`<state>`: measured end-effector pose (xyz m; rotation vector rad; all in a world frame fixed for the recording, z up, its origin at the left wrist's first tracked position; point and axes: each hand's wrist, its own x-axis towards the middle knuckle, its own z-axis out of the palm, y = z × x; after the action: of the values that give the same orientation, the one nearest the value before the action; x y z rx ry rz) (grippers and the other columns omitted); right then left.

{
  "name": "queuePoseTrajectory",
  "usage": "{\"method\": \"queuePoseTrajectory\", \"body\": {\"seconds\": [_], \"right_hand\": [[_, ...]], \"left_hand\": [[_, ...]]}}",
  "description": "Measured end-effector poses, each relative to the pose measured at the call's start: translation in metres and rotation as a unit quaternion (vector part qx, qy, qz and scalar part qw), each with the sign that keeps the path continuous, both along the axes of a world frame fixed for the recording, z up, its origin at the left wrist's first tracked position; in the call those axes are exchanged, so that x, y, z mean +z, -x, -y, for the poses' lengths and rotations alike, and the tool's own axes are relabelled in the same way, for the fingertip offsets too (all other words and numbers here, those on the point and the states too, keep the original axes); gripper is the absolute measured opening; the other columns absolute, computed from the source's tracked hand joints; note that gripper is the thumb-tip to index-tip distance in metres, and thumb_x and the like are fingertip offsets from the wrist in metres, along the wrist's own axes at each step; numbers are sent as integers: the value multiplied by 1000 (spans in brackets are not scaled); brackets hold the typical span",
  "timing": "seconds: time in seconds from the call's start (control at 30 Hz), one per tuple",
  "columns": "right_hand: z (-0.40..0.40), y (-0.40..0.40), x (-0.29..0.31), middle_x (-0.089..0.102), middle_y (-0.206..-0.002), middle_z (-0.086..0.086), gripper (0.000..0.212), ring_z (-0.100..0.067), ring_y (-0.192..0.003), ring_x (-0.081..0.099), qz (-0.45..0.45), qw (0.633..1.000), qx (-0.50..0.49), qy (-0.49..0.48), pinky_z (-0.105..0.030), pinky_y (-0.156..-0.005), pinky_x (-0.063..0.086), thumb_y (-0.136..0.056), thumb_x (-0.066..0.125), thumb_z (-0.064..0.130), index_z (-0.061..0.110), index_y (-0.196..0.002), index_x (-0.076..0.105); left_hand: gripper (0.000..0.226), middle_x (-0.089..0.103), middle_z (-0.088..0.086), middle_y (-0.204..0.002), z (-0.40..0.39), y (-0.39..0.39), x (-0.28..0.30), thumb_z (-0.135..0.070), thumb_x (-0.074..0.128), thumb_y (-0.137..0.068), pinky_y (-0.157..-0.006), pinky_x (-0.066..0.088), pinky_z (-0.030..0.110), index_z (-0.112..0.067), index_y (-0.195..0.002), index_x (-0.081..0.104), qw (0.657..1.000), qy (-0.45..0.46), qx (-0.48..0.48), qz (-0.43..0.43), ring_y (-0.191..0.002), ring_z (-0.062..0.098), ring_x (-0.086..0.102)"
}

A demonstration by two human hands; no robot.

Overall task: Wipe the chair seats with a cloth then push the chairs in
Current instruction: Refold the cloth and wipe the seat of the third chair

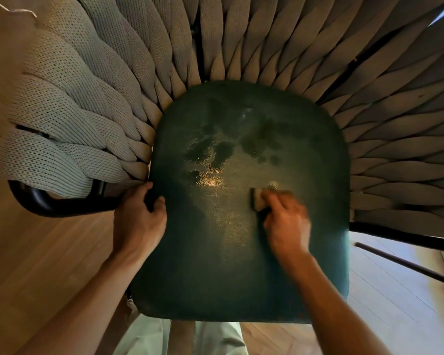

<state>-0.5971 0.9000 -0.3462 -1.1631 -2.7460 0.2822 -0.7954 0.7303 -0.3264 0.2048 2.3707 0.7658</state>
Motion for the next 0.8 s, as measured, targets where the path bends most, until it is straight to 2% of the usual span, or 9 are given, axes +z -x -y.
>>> {"method": "queuePoseTrajectory", "body": {"seconds": [0.13, 0.23, 0.3, 0.43, 0.53, 0.63, 0.8], "right_hand": [[-49, -64, 2, 66, -94, -18, 36, -38, -84, 60, 76, 994, -73, -5, -42, -71, 49, -63, 55, 6, 7, -96, 68], [-76, -94, 2, 66, -91, -21, 30, -41, -83, 58, 117, 982, -145, 4, -43, -70, 48, -68, 59, -1, 4, -97, 67], [-86, -102, 3, 65, -93, -20, 32, -41, -85, 56, 106, 979, -175, 23, -43, -70, 48, -73, 57, -1, 6, -103, 66], [-80, -90, 1, 64, -107, -15, 36, -37, -98, 56, 24, 964, -247, 93, -38, -81, 45, -78, 54, -2, 12, -109, 66], [-62, -64, 2, 65, -106, -14, 40, -35, -97, 58, -21, 975, -199, 92, -38, -84, 45, -73, 49, 4, 12, -107, 68], [-32, -22, 1, 66, -100, -15, 38, -36, -91, 61, -47, 987, -107, 107, -44, -81, 51, -70, 57, -6, 10, -102, 71], [29, 57, -7, 68, -94, -6, 40, -28, -86, 63, -119, 981, 18, 151, -36, -73, 55, -67, 59, -4, 16, -99, 70]], "left_hand": [[47, 51, 8, -138, -9, 7, -7, -24, 56, -95, -103, 44, 42, -20, -140, 45, 1000, -2, 6, -16, -125, 26, 50], [48, 54, 9, -134, -13, 10, -10, -21, 58, -94, -101, 45, 41, -18, -140, 45, 1000, 3, 5, -25, -121, 26, 53], [48, 55, 10, -134, -15, 10, -13, -19, 59, -93, -99, 45, 39, -17, -139, 46, 1000, 9, 10, -28, -120, 26, 54], [47, 58, 10, -131, -16, 10, -14, -15, 61, -92, -94, 45, 33, -14, -137, 49, 999, 4, 31, -22, -117, 25, 57], [45, 59, 9, -129, -16, 11, -14, -12, 62, -91, -90, 44, 29, -14, -135, 52, 999, -11, 44, -10, -114, 23, 59], [46, 58, 8, -131, -16, 10, -13, -10, 61, -92, -87, 41, 25, -14, -136, 50, 997, -24, 70, 6, -115, 21, 58], [41, 58, 2, -130, -17, 11, -9, -10, 62, -92, -89, 41, 25, -14, -132, 55, 991, -51, 124, 27, -113, 13, 55]]}}
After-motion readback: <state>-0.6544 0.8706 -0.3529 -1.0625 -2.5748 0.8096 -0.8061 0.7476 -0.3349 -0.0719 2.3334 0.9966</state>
